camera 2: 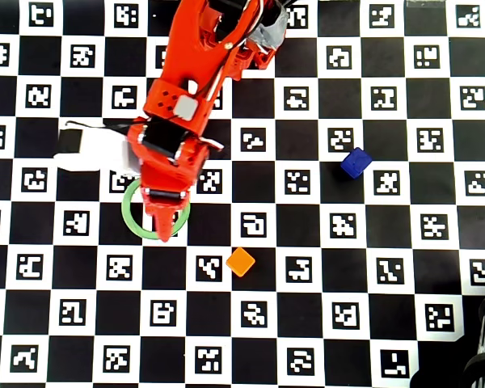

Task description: Grab the red cube then put it in the green circle then put the blue cube on top and finally the orange cube on top

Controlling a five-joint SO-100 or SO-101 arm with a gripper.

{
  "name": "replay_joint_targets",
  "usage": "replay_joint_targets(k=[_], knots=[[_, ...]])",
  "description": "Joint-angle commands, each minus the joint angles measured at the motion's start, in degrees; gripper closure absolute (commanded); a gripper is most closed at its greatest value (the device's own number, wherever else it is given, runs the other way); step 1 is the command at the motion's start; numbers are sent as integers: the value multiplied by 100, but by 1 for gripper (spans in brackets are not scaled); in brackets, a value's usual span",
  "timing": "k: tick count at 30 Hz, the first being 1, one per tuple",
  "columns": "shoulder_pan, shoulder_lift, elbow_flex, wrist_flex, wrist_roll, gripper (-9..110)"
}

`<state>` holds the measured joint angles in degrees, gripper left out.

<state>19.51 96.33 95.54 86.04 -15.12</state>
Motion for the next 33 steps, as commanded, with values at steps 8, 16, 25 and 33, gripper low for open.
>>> replay_joint_targets(k=[8,16,25,33], knots=[[-2338,1230,-62,527,2268,54],[-4078,1380,-35,562,3920,58],[-5607,1450,105,422,4975,58],[-6205,1310,290,-70,5572,45]])
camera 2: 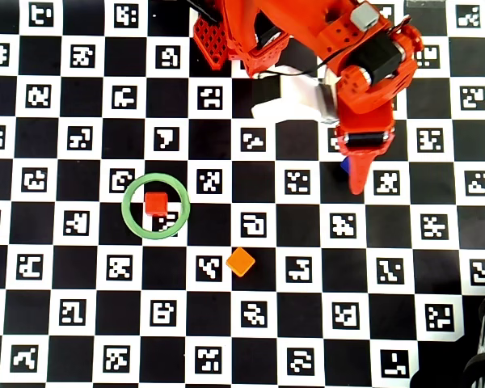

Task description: Grab the red cube then put it in the green circle then put the blue cube on top and finally the orange cube on top

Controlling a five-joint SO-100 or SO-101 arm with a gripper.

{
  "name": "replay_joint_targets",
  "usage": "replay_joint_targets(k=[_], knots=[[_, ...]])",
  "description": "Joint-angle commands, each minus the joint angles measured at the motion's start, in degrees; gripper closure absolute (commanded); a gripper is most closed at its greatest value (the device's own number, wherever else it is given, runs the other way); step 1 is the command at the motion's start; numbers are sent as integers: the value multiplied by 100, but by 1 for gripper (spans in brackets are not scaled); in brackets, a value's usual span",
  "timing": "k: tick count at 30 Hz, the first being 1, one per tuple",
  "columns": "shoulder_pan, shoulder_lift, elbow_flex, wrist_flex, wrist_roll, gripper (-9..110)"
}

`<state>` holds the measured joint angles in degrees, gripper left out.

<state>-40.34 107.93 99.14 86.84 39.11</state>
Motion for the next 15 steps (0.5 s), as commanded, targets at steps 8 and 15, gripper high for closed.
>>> replay_joint_targets(k=[8,15], knots=[[-220,-272,-70,-554,747,45],[-615,-501,-35,-756,967,46]])
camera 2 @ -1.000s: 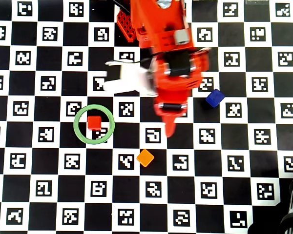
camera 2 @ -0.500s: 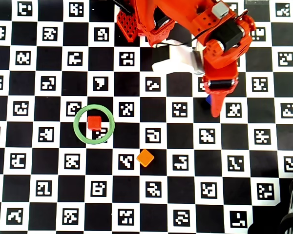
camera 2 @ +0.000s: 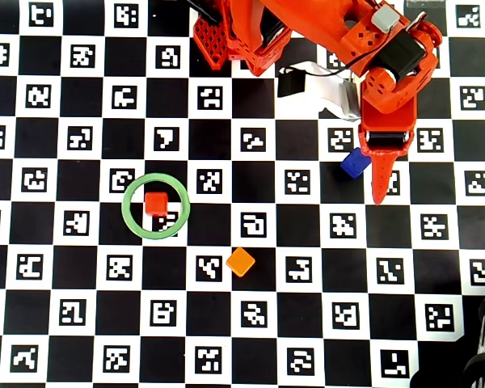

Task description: Grab the red cube then put it in the green circle then put the blue cube on top and finally the orange cube on top

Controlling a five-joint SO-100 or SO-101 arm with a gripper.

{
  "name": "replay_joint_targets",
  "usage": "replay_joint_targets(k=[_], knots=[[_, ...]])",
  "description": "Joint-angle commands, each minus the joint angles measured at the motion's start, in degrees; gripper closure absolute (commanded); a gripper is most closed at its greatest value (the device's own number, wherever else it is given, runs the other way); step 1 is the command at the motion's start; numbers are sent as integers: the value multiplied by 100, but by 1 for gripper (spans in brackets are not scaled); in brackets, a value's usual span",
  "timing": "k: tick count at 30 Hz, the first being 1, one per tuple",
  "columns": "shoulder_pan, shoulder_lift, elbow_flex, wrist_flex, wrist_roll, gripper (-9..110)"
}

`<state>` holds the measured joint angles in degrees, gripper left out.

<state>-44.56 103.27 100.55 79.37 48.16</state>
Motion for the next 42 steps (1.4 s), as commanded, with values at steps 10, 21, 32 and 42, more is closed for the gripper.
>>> replay_joint_targets(k=[10,21,32,42], knots=[[-483,-1028,-193,-220,308,48],[-466,-1169,501,-905,141,48],[-202,-1354,1046,-1477,-229,49],[-62,-1468,1327,-1837,-413,49]])
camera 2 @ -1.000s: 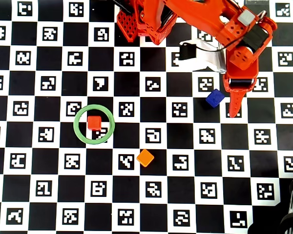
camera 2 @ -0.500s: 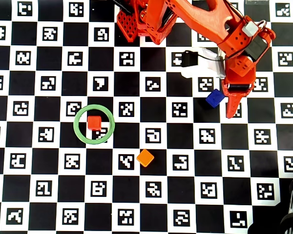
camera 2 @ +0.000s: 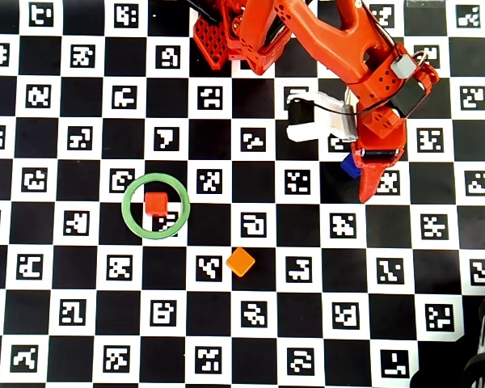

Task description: Grab the red cube then put it in the green circle then put the blue cube on top and finally the orange cube on top

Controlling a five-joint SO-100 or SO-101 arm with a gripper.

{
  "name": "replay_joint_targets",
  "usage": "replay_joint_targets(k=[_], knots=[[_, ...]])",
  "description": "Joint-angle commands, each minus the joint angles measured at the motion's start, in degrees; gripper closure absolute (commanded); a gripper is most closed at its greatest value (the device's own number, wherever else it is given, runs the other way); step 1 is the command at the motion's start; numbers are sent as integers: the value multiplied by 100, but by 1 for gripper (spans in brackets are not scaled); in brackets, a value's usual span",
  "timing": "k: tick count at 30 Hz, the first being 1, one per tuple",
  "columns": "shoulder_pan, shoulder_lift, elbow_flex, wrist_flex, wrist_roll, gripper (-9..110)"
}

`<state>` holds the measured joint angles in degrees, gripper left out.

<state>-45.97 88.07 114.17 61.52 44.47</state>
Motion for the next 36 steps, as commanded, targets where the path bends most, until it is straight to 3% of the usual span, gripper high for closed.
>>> replay_joint_targets(k=[1,19,36], knots=[[88,53,-26,-62,-62,49],[246,53,53,-53,-598,50],[475,9,141,114,-2496,50]])
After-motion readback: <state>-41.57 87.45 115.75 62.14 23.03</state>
